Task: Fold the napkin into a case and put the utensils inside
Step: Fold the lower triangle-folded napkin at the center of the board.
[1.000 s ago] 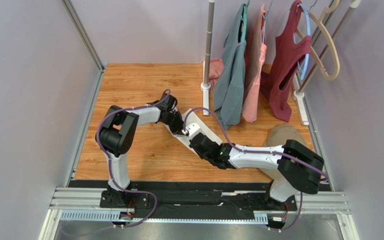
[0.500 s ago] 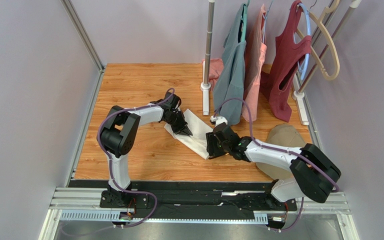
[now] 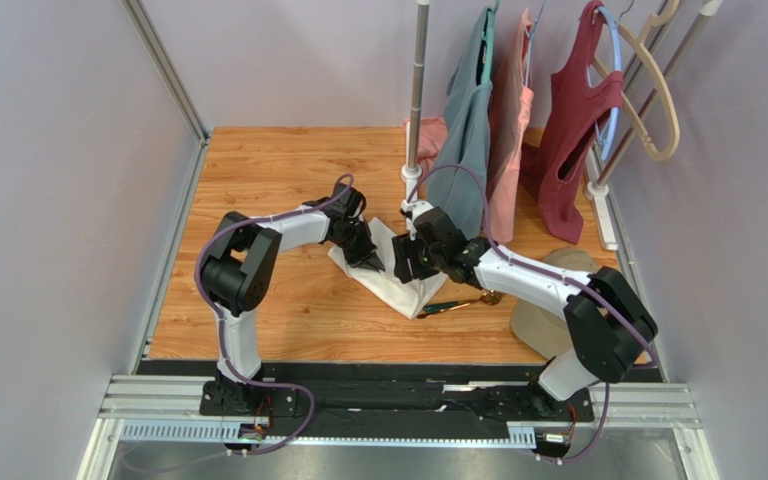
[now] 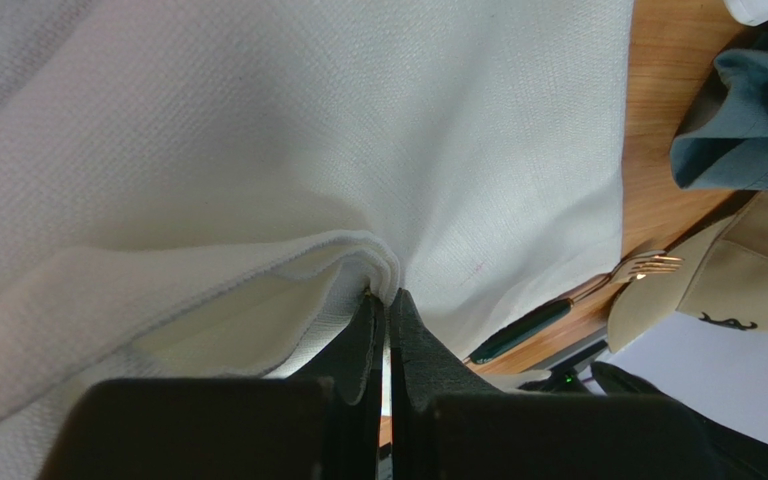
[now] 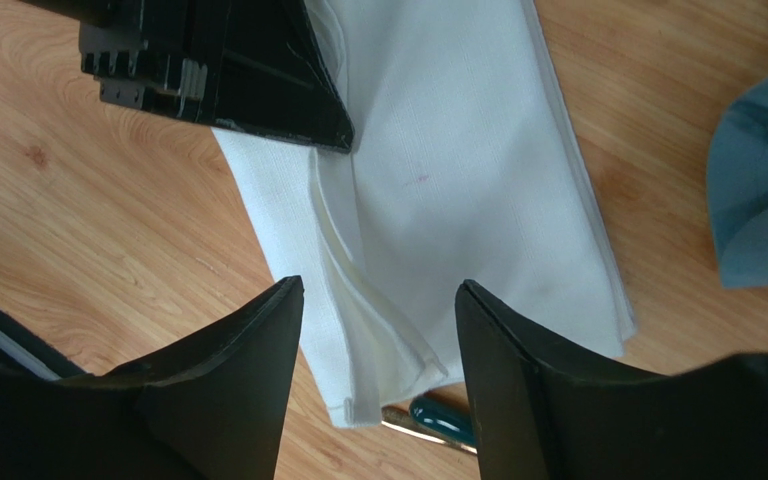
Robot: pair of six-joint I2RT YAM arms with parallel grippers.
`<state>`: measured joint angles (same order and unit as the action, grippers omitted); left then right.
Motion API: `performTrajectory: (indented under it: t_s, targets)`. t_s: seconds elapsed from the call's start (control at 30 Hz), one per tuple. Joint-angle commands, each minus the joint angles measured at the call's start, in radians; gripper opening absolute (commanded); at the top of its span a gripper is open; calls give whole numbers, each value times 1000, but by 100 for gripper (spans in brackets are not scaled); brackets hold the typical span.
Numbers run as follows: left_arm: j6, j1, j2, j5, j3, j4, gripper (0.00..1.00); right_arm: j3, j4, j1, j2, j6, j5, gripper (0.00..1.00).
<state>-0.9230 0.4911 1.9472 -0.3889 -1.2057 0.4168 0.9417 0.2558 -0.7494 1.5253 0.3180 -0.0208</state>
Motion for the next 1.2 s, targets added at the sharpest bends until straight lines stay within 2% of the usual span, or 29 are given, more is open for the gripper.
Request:
performTrajectory:
  t_s: [0.0,0.03,0.1,0.13,0.23,0.37,0.5,0.6,0.8,0.9,0.93,1.0,1.07,1.1,1.17]
  targets:
    - [88,1,-2,104,-12,66,0,106,36,2,100,-45,7,55]
    - [98,1,-7,108,-12,77,0,117,42,1,120,-43,2,42]
    - [125,1,-14,128,-12,86,0,121,28,-1,179,-33,-11,32]
    - [136,1,-22,139,-12,100,0,118,8,-10,193,-27,42,25]
    - [188,1,-30,156,-26,135,0,106,-21,-65,223,-33,134,24]
    - [251,1,-33,186,-38,180,0,92,-49,-82,243,48,90,20]
    - [318,1,-50,205,-64,231,0,86,-47,-145,259,121,79,19]
    - [349,1,-54,196,-71,269,0,60,-72,-146,230,199,-25,20]
    - [313,9,-73,137,-45,237,0,94,-3,-58,157,141,-68,25]
    - [280,9,-88,113,-23,197,8,88,-1,-27,131,90,-126,30]
    - [271,9,-94,104,-15,182,16,88,-3,-28,125,79,-143,33]
    - [242,9,-112,81,7,148,25,91,-3,-28,104,78,-157,37]
    - [217,10,-122,62,20,126,28,92,-6,-28,87,84,-182,41]
    - [208,9,-129,59,34,110,36,92,-22,-28,76,79,-198,42]
    - [182,9,-139,45,43,93,40,101,-38,-28,81,76,-281,42]
